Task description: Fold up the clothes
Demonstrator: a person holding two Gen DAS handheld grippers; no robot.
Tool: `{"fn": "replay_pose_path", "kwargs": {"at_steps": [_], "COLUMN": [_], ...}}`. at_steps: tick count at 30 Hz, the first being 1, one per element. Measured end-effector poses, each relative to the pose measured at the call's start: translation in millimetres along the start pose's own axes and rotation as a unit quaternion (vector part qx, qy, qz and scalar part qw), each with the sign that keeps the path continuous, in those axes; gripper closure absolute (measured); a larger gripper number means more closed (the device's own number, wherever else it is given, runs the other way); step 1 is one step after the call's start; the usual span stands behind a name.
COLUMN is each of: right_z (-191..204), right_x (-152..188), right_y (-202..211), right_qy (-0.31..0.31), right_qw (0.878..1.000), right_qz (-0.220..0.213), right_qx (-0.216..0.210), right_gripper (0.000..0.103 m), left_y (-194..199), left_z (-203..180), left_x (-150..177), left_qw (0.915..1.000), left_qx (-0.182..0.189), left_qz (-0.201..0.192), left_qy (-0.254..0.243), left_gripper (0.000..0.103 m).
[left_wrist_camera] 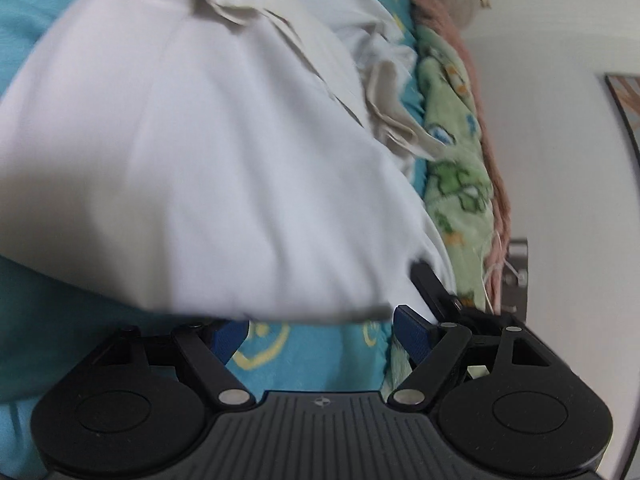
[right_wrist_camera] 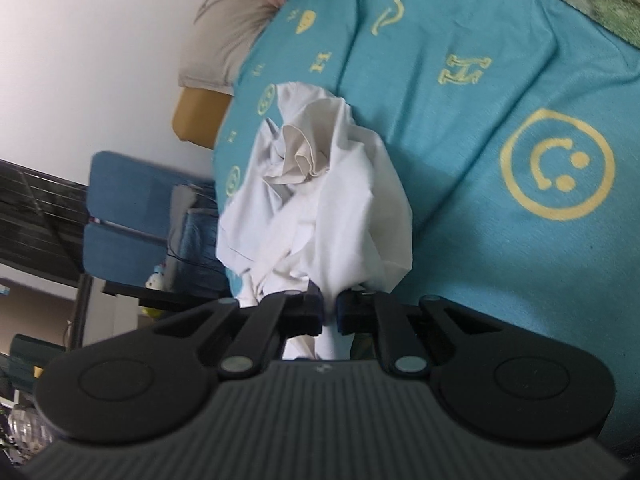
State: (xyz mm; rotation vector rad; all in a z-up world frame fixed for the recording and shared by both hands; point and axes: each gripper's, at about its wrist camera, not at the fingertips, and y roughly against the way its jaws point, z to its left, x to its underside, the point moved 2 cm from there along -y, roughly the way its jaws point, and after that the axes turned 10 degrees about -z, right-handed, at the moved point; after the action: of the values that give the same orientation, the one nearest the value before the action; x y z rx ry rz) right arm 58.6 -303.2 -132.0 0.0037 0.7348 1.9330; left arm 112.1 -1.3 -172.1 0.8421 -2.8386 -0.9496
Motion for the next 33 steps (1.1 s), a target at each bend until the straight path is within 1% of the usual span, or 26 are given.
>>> {"fn": "replay_pose_path", "kwargs": {"at_steps": [2, 3, 4, 5, 8, 11, 13, 14, 16, 18, 20, 21, 22, 27, 29, 33], "right_z": [0.4, -0.5, -1.4, -2.3, -5.4, -3.9, -3.4, -3.1, -2.8, -1.8, 0.3, 1.4, 4.2, 19.7, 28.1, 46.0], "right_x": [-2.6, -3.9, -5.3, -6.7, -10.9, -11.2, -10.7, -11.3, -11.3, -11.2, -11.3, -11.2, -11.1, -11.3, -12.7, -13.2], "right_y": [0.7, 0.3, 0.2, 0.1, 1.3, 2.6, 3.1, 2.6, 2.4, 2.7, 3.8, 4.7, 6.1, 14.7, 22.0, 49.2], "right_qy": [-0.004, -0.008, -0.009, -0.011, -0.019, -0.015, -0.011, -0.009, -0.006, -0.002, 0.004, 0.007, 0.015, 0.054, 0.065, 0.081], "right_qw": [1.000, 1.000, 1.000, 1.000, 1.000, 1.000, 1.000, 1.000, 1.000, 1.000, 0.999, 0.999, 0.999, 0.998, 0.997, 0.995], "right_qz": [-0.004, -0.005, -0.008, -0.011, -0.018, -0.022, -0.024, -0.025, -0.028, -0.030, -0.033, -0.034, -0.036, -0.043, -0.047, -0.054], "right_qx": [-0.006, -0.006, -0.004, -0.003, -0.002, -0.001, 0.000, 0.001, 0.004, 0.005, 0.004, 0.003, 0.003, 0.003, 0.002, -0.010], "right_gripper": [0.094, 0.094, 0.094, 0.094, 0.094, 0.094, 0.094, 0.094, 0.094, 0.094, 0.094, 0.094, 0.094, 0.095, 0.095, 0.095], "left_y": [6.8, 10.2, 13.7, 17.2, 27.7, 36.6, 38.7, 39.8, 42.0, 44.2, 60.1, 65.6, 69.7, 93.2, 106.1, 138.0], "left_z": [4.9, 7.4, 9.9, 12.4, 19.9, 25.1, 23.5, 22.8, 21.2, 19.6, 17.6, 14.2, 9.8, -15.1, -28.4, -52.2], "left_x": [-4.6, -6.9, -9.1, -11.4, -18.3, -24.0, -25.3, -26.0, -27.3, -28.6, -34.3, -36.1, -37.1, -34.6, -32.3, -18.5], "left_qw": [0.9994, 0.9987, 0.9977, 0.9963, 0.9906, 0.9837, 0.9810, 0.9796, 0.9766, 0.9732, 0.9705, 0.9690, 0.9673, 0.9579, 0.9569, 0.9546], "left_qx": [-0.007, -0.010, -0.013, -0.016, -0.026, -0.034, -0.035, -0.035, -0.036, -0.036, -0.029, -0.026, -0.023, -0.010, -0.003, 0.011], "left_qz": [-0.030, -0.045, -0.060, -0.075, -0.120, -0.161, -0.177, -0.186, -0.202, -0.219, -0.234, -0.243, -0.251, -0.284, -0.284, -0.286], "left_qy": [0.015, 0.022, 0.029, 0.037, 0.059, 0.074, 0.070, 0.069, 0.065, 0.061, 0.049, 0.039, 0.027, -0.040, -0.059, -0.083], "left_gripper": [0.023, 0.026, 0.031, 0.033, 0.034, 0.043, 0.055, 0.059, 0.072, 0.082, 0.087, 0.092, 0.094, 0.098, 0.098, 0.099]}}
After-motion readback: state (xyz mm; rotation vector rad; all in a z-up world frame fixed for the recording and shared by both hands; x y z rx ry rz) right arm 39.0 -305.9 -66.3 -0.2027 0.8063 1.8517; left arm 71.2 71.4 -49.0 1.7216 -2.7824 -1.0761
